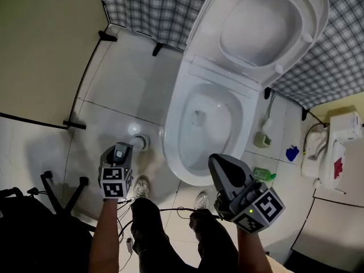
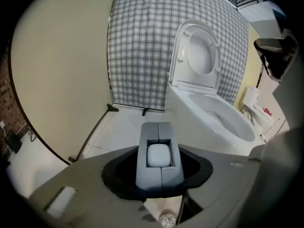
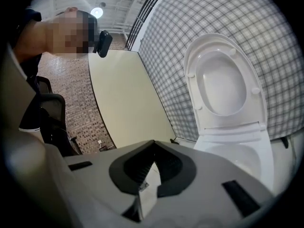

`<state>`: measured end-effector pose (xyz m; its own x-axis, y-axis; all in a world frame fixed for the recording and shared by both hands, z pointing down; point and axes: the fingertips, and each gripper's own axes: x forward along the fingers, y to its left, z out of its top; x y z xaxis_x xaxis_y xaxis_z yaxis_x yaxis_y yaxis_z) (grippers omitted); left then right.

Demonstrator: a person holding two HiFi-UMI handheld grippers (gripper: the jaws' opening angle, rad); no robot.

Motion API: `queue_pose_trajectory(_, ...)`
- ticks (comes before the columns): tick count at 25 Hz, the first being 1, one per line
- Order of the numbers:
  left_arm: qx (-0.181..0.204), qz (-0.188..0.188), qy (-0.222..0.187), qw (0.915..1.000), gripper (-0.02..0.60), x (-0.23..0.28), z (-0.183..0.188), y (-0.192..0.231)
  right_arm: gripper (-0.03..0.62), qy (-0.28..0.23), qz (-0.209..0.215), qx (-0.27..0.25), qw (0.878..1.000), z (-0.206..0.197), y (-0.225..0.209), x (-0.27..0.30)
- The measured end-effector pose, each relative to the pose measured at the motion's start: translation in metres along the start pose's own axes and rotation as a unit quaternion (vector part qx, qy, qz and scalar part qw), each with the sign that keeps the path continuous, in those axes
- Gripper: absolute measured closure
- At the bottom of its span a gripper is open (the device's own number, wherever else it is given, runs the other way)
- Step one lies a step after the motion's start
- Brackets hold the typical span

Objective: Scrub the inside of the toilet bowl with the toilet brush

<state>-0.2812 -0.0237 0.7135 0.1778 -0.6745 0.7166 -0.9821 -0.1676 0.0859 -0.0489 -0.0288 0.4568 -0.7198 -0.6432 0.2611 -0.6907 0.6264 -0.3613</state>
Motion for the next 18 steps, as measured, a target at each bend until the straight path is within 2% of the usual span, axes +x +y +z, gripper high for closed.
queue_pose_trajectory(6, 0.006, -0.003, 0.010, 0.9999, 0.391, 0.030, -0.021, -0.002, 0.594, -0.006, 0.002, -0.003, 1.000, -0.008, -0.002, 0.006)
queue_pose_trajectory(12, 0.002, 0.006, 0.039, 0.9992, 0.390, 0.055, -0.047, 0.000, 0.594, -0.003, 0.000, -0.003, 1.000, -0.009, -0.006, 0.009)
queue_pose_trajectory(18, 0.024, 0.005, 0.068, 0.9974, 0.388, 0.079, -0.062, -0.006, 0.594, -0.012, -0.009, -0.012, 1.000, -0.004, -0.017, 0.007)
